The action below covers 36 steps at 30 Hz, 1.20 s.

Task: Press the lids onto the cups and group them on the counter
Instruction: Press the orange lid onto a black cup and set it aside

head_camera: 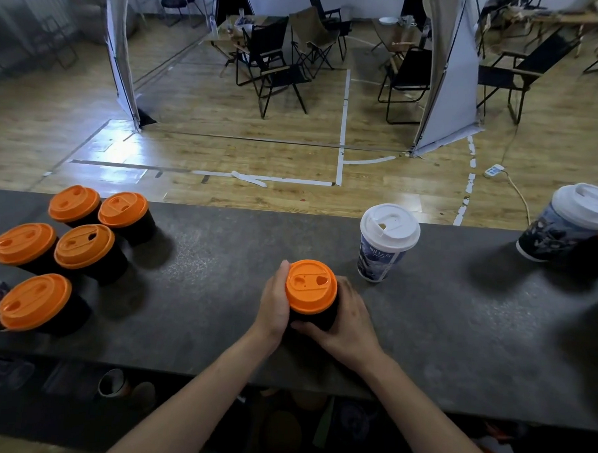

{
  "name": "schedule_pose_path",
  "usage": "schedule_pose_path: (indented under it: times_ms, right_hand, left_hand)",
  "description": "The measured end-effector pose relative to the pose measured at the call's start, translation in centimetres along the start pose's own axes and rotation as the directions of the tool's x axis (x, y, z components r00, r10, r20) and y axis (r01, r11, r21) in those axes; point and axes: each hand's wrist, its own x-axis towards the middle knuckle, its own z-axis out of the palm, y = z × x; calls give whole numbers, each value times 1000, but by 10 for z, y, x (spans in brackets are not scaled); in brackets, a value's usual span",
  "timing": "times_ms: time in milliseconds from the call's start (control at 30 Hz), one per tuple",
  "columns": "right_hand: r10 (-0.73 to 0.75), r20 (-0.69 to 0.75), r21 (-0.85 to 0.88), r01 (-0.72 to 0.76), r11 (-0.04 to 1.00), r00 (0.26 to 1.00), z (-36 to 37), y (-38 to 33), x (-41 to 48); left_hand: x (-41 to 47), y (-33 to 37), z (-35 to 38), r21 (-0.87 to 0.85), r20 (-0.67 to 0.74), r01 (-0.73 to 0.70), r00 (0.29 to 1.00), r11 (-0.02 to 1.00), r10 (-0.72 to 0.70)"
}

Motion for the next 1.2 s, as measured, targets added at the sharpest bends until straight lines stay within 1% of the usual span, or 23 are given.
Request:
schedule_pose_path:
  times_ms: [100, 133, 200, 267, 300, 333, 433, 500, 533, 600, 700, 733, 800, 933, 967, 1100, 1200]
  right_hand:
    - [9, -15, 15, -9, 1000, 1000, 1, 1, 0]
    - [4, -9, 15, -4, 1000, 1000, 0, 2, 0]
    - [-28, 15, 7, 28, 1000, 1000, -2, 3, 0]
    - [-69, 35, -29, 70, 997, 997, -1, 3, 0]
    - [-77, 39, -41, 79, 996, 996, -1, 3, -1]
    - [-77, 41, -44, 79, 996, 996, 0, 2, -1]
    - [-34, 43, -26, 35, 999, 999, 0, 0, 0]
    - [-23, 18, -25, 23, 999, 1000, 0, -1, 1]
    - [-23, 4, -27, 23, 999, 1000, 0, -1, 1]
    - [-9, 8, -26, 10, 1000, 1000, -1, -1, 1]
    - [-16, 32, -52, 18, 998, 999, -1, 0, 0]
    - [-31, 39, -61, 33, 998, 999, -1, 0, 0]
    - [-45, 43, -60, 48, 997, 998, 0, 0, 0]
    - [-4, 31, -21, 5, 1000, 1000, -1, 0, 0]
    - [6, 31, -18, -5, 1000, 1000, -1, 0, 0]
    - [-18, 84, -33, 21, 999, 996, -5, 0, 2]
    - [-19, 99, -44, 23, 999, 995, -6, 0, 1]
  left_hand:
    - [-4, -7, 1, -35, -41, -33, 999, 999, 31]
    - [2, -7, -2, -42, -19, -26, 1000, 999, 25]
    - [14, -5, -10, -56, 88, 7, 996, 998, -2]
    - [19, 2, -14, -22, 198, 35, 980, 999, -30]
    - [20, 3, -14, -2, 212, 31, 977, 1000, -30]
    - [18, 1, -13, 3, 188, 21, 982, 1000, -21]
    - [6, 5, -7, 7, 56, 2, 998, 1000, -2]
    - [3, 0, -7, 10, 21, -22, 1000, 1000, 21]
    - [3, 1, -8, 19, 36, -28, 999, 999, 27]
    - [12, 0, -13, 26, 120, -27, 992, 999, 23]
    - [24, 9, -21, 13, 236, 14, 972, 1000, -17]
    - [25, 9, -21, 22, 235, 10, 972, 1000, -15]
    - [19, 8, -16, 75, 179, -17, 984, 997, 4]
    - [3, -3, -11, 31, 88, -25, 996, 999, 22]
    - [4, -3, -12, 15, 100, -21, 995, 1000, 19]
    - [18, 6, -19, -12, 263, 7, 965, 1000, -4]
    - [22, 5, -17, -15, 301, 25, 953, 1000, -19]
